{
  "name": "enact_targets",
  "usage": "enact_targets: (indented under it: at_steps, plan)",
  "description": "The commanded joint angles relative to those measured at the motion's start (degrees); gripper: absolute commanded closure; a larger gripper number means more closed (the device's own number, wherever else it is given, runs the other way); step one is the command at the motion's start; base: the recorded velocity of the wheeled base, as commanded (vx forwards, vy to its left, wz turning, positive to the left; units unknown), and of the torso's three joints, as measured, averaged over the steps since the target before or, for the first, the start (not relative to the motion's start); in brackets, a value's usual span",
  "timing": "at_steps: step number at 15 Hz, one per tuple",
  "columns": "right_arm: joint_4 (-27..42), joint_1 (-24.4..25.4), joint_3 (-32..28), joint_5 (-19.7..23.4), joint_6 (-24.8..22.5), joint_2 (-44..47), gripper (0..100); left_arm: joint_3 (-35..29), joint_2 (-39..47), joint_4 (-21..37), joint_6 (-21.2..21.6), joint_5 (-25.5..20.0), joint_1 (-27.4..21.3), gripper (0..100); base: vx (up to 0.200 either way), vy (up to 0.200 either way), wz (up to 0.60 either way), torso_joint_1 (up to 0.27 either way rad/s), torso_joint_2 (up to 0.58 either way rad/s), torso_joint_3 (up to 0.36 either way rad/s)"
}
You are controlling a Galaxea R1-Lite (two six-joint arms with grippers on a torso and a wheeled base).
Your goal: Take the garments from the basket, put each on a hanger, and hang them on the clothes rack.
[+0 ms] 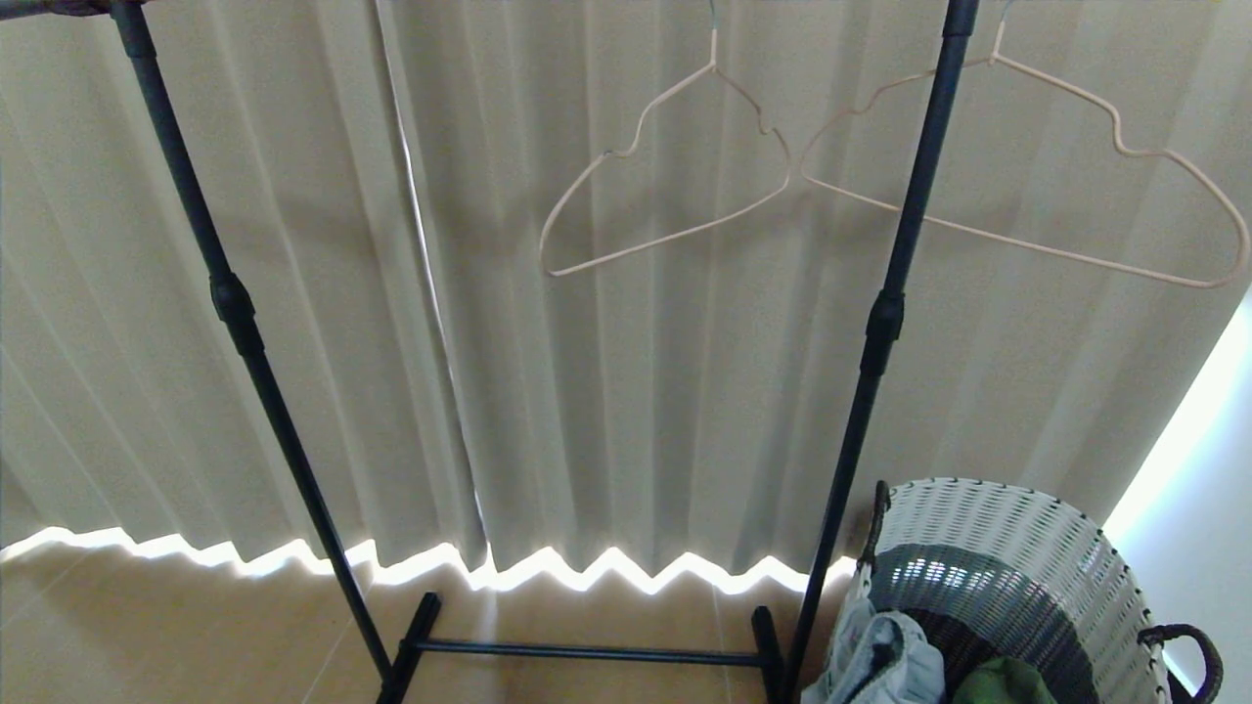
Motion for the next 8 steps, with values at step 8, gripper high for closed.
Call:
enact_targets:
  at_steps: [8]
  plan:
    - [-15.5,0.2,-0.6,-9.5,-12.6,54.0,0,-0.1,0.0,0.0,-1.1,0.0,0.0,0,0.000,0.000,0.00,0.000,0.00,0.000]
